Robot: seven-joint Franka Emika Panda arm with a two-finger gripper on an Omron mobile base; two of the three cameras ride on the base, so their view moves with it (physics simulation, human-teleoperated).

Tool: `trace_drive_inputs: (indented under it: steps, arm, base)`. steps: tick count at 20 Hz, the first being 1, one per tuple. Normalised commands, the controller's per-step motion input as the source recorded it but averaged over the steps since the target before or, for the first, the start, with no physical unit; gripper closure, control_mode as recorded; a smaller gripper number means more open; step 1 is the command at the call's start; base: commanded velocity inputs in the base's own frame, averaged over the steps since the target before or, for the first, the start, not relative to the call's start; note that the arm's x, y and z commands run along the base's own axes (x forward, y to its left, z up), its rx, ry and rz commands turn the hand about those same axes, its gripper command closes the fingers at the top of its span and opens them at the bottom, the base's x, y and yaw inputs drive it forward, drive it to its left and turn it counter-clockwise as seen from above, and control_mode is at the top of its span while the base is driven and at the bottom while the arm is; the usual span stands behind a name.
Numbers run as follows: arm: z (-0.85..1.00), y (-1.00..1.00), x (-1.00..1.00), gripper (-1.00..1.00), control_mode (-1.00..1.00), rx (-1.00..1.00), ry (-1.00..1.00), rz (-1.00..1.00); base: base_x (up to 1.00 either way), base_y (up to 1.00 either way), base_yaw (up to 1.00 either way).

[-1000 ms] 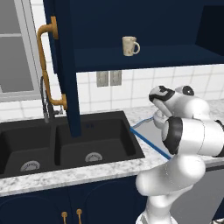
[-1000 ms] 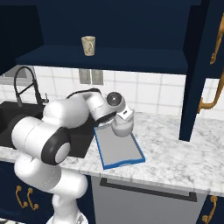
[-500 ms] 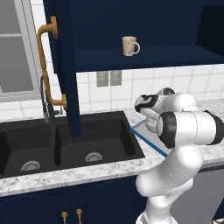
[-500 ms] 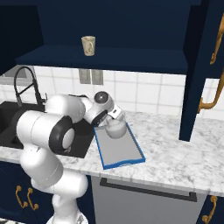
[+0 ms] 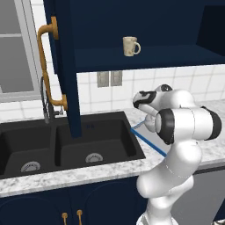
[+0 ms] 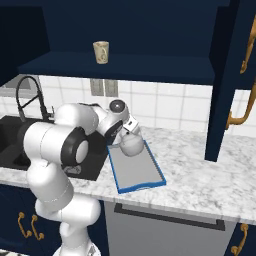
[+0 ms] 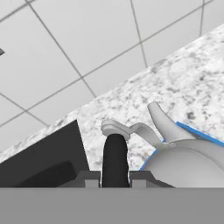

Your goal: Pick the kettle from the counter and place it on the tray. Then pick the mug from the cabinet and place it on the tray. Then close the cabinet doors.

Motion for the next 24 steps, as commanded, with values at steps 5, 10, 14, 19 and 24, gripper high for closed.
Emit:
trace_drive_inputs:
  steps: [5,10,14,19,24]
  arm:
    - [-0.11,0.00,-0.32,1.00,-1.00,0.07,0.00,0.08]
    - [-0.01,0.00,-0.16,1.00,-1.00,0.01,0.00,0.02]
    - [0.08,0.00,-0.01,1.00,-1.00,0.00,-0.01,0.00]
    - [0.17,0.05,-0.01,1.00,-1.00,0.00,0.00,0.00]
    - [0.03,0.07,0.00,1.00,-1.00,0.08,-0.01,0.00]
  base:
    - [0.00,0.00,0.00]
    - [0.00,0.00,0.00]
    - [0.00,0.00,0.00]
    - [0.00,0.00,0.00]
    - [0.00,0.00,0.00]
